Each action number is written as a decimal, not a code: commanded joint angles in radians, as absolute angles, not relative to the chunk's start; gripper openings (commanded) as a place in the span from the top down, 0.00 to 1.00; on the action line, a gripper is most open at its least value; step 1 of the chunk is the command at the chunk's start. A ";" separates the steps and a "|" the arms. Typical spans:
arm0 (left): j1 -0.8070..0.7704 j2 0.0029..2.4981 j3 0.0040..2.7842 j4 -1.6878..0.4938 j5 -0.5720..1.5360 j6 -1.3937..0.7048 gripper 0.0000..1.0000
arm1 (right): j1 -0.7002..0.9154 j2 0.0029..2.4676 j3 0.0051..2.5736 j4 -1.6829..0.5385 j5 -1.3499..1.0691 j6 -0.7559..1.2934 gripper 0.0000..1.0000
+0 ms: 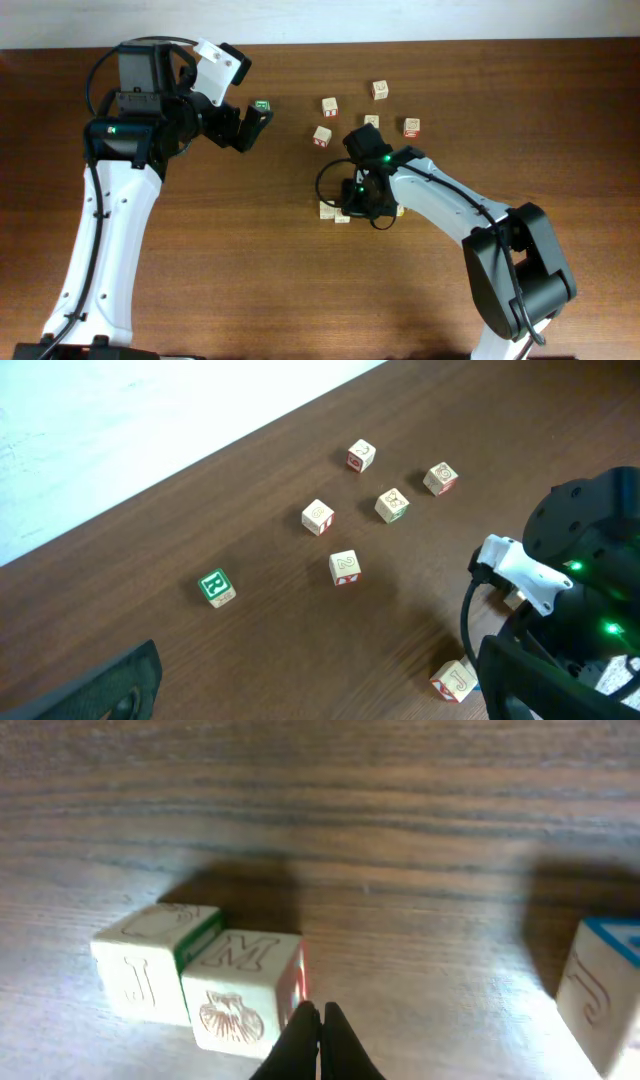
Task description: Rotate 4 blocks
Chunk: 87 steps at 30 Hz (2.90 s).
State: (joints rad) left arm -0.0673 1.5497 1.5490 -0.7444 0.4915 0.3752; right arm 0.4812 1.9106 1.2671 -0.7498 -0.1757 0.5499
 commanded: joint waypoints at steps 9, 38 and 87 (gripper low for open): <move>-0.068 1.556 1.570 -0.743 0.508 0.384 0.01 | 0.573 1.863 1.323 -0.888 -0.176 0.586 0.95; -0.068 1.556 1.570 -0.743 0.508 0.384 0.01 | 0.635 1.921 1.256 -0.744 -0.047 0.696 0.95; -0.068 1.556 1.570 -0.743 0.508 0.384 0.01 | 0.538 1.989 1.326 -0.768 -0.075 0.579 0.95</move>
